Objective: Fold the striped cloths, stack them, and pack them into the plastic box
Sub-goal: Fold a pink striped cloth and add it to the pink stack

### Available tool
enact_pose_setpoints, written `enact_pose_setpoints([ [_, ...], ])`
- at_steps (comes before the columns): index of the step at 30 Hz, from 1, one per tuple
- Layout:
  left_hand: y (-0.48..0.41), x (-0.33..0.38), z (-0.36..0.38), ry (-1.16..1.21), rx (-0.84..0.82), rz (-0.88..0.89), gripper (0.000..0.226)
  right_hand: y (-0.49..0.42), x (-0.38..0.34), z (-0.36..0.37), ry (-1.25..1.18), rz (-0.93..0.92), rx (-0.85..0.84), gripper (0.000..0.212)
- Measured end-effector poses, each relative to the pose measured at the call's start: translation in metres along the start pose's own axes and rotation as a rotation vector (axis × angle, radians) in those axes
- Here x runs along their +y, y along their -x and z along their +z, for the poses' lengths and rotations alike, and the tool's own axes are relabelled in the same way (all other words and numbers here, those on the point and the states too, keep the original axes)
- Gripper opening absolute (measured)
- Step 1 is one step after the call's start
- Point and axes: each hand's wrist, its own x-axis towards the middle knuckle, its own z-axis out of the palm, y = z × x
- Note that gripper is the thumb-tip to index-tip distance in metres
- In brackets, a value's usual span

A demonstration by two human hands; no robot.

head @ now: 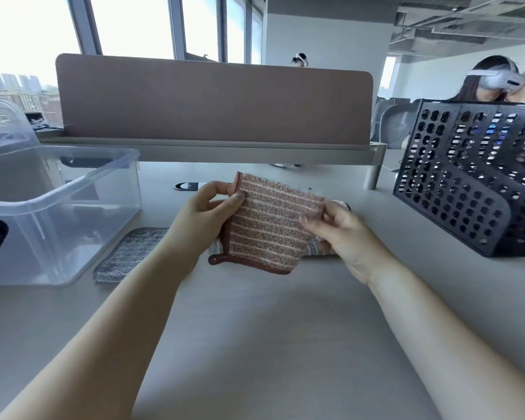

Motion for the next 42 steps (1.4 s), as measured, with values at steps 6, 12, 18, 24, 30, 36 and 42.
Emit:
enact_pose_setpoints([
  [6, -0.004, -0.005, -0.003, 0.021, 0.048, -0.015, 0.008, 0.0, 0.006, 0.019, -0.063, 0.012, -0.146, 0.04],
  [12, -0.004, -0.005, -0.013, 0.048, 0.094, -0.057, 0.01, -0.008, 0.009, 0.024, -0.04, -0.021, -0.17, 0.04],
  [18, -0.002, 0.003, -0.033, -0.095, 0.063, 0.073, 0.012, -0.019, 0.014, 0.037, 0.272, -0.234, -0.05, 0.032],
  [24, -0.001, 0.014, -0.061, -0.008, 0.075, 0.117, 0.022, -0.043, 0.025, 0.053, 1.085, -0.509, -0.009, 0.064],
  [30, 0.0, 0.014, -0.072, 0.208, -0.007, 0.163, 0.016, -0.048, 0.049, 0.054, 1.378, 0.064, -0.349, 0.065],
  [36, -0.007, -0.009, -0.059, -0.07, 0.047, 0.041, 0.022, -0.052, 0.059, 0.028, 1.418, 0.18, -0.156, 0.063],
  [42, -0.007, -0.037, -0.058, -0.491, -0.03, -0.013, 0.036, -0.047, 0.056, 0.014, 1.399, 0.255, -0.056, 0.057],
])
